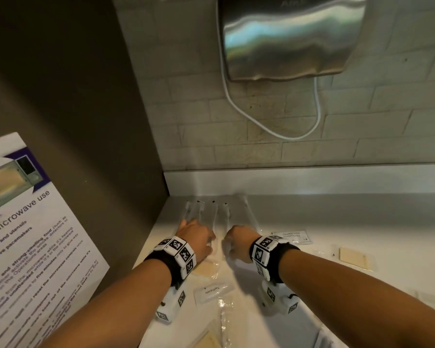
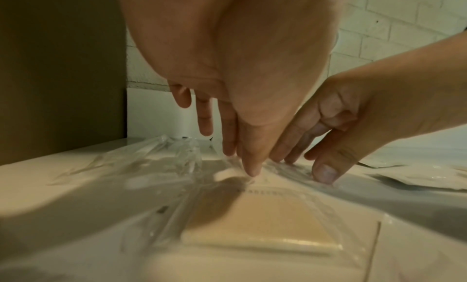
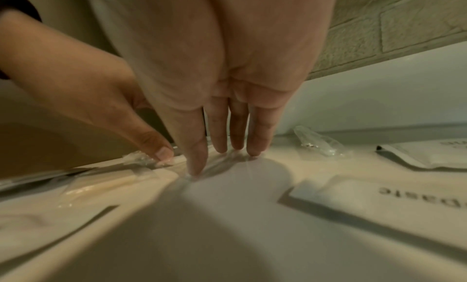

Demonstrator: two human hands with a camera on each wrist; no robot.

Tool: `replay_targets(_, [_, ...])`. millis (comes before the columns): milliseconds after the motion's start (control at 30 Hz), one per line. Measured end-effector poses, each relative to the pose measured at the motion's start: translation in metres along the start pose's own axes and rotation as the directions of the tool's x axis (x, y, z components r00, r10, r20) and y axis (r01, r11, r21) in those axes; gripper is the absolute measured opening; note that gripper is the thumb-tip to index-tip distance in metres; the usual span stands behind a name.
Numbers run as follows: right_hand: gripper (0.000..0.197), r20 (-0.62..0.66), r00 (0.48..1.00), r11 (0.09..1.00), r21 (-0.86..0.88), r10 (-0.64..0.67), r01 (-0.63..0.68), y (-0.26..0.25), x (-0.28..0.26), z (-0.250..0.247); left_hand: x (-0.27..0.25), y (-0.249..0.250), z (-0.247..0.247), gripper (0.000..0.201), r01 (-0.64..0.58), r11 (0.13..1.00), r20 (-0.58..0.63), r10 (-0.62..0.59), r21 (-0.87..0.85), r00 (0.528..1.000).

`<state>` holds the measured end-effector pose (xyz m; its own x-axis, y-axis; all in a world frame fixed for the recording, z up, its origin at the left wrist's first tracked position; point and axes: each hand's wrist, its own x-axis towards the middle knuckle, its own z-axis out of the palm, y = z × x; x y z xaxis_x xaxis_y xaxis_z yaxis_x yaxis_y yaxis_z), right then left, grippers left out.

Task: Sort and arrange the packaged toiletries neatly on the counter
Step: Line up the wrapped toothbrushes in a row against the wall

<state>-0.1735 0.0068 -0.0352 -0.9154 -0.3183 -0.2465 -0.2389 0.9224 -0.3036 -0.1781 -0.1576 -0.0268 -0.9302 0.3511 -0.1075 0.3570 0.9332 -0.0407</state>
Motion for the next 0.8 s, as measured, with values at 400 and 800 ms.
replay_targets(400, [0.022, 0.004, 0.997, 0.997, -0.004, -0.076, 0.076, 0.004, -0.002, 0.000, 0.003, -0.003, -0.003, 0.038, 0.021, 0.999, 0.047, -0.022, 0.027, 0.999])
replay_targets(800, [0.047, -0.141, 0.990, 0.999, -0.044, -0.027, 0.021, 0.025, -0.002, -0.031, 0.007, 0.005, -0.012, 0.029, 0.001, 0.994, -0.153, -0.019, -0.114, 0.988])
